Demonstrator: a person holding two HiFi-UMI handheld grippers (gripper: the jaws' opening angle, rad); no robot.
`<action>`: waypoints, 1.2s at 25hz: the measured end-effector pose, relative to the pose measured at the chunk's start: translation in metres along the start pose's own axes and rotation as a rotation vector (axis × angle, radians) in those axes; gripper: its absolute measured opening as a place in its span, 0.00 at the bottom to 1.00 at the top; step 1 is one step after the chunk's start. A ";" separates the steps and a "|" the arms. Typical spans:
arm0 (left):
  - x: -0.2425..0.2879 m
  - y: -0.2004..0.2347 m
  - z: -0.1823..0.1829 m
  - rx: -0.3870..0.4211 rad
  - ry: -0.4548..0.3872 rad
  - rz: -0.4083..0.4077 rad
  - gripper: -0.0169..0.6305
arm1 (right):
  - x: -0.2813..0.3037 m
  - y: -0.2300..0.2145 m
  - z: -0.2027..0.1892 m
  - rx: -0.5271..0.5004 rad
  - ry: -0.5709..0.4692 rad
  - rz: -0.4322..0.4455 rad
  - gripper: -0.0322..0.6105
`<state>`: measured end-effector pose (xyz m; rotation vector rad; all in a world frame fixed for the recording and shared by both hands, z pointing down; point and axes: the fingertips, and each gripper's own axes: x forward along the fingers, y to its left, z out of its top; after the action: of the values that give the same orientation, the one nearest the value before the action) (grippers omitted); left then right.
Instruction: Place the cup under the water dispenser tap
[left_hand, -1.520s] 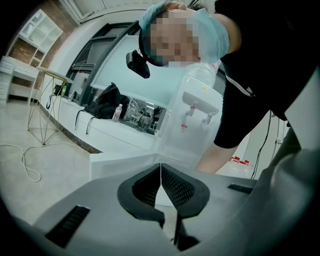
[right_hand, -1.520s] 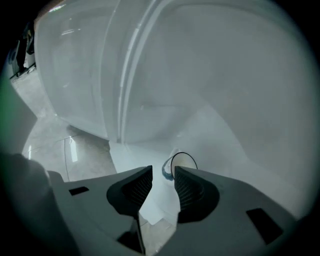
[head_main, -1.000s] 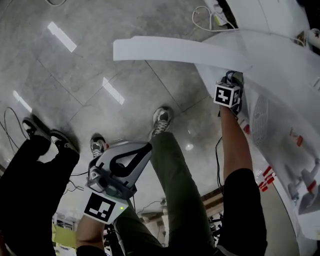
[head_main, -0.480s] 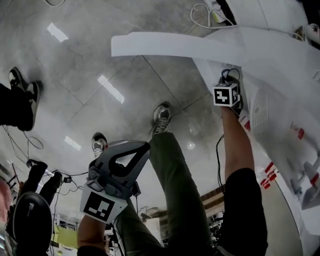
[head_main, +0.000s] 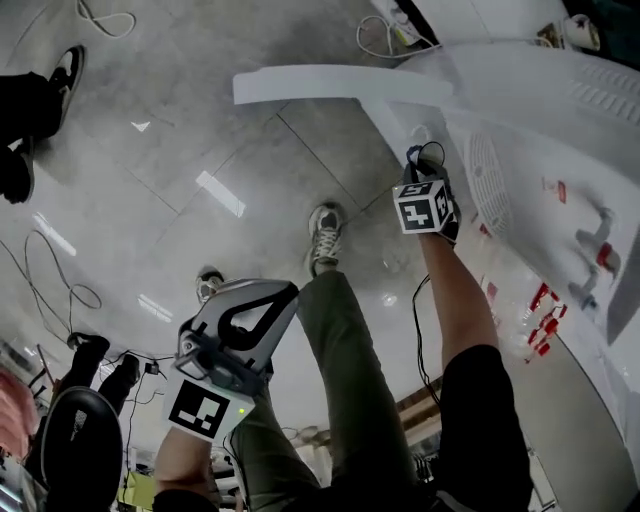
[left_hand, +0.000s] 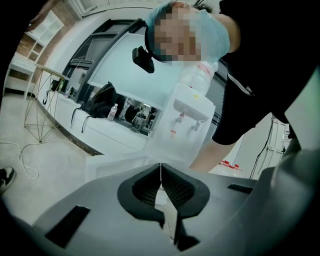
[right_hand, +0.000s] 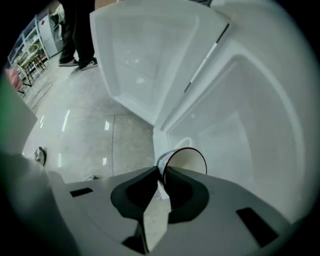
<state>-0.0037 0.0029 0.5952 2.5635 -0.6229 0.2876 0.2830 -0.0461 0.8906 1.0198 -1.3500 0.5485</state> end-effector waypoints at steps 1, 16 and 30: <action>-0.006 -0.003 0.006 0.008 0.000 -0.005 0.06 | -0.012 0.006 0.002 -0.003 -0.015 0.007 0.16; -0.104 -0.050 0.077 0.076 0.045 -0.028 0.06 | -0.203 0.078 0.013 -0.040 -0.167 0.138 0.16; -0.125 -0.087 0.138 0.061 0.006 -0.001 0.06 | -0.337 0.013 0.036 -0.191 -0.275 0.007 0.16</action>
<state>-0.0593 0.0487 0.4030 2.6201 -0.6201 0.3180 0.1894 0.0050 0.5686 0.9570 -1.6158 0.2836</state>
